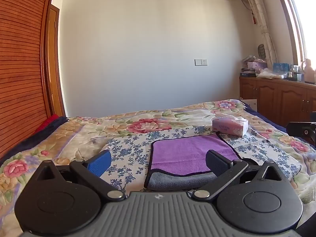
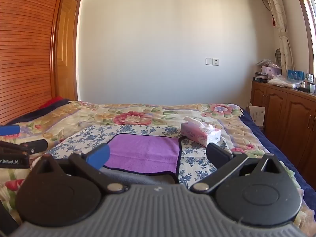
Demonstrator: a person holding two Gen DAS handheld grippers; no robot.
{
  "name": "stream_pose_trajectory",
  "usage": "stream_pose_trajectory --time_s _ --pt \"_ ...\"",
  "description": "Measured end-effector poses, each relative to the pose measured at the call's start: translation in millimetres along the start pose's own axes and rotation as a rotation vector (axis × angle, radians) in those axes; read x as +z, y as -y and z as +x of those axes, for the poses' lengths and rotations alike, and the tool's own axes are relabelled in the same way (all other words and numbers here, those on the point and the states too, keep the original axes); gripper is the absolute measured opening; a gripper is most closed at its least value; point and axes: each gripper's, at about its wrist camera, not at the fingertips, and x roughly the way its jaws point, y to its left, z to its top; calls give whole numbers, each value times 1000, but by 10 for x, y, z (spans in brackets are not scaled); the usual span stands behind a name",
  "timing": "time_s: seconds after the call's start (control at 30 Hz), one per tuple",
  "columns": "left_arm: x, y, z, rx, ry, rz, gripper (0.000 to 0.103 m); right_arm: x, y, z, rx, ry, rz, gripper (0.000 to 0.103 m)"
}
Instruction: Fold towel
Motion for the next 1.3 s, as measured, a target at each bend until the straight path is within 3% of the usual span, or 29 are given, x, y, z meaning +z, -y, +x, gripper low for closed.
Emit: stream_pose_trajectory --time_s 1.3 --pt "1 -2 -2 -2 4 -12 103 -30 33 9 -6 10 -3 103"
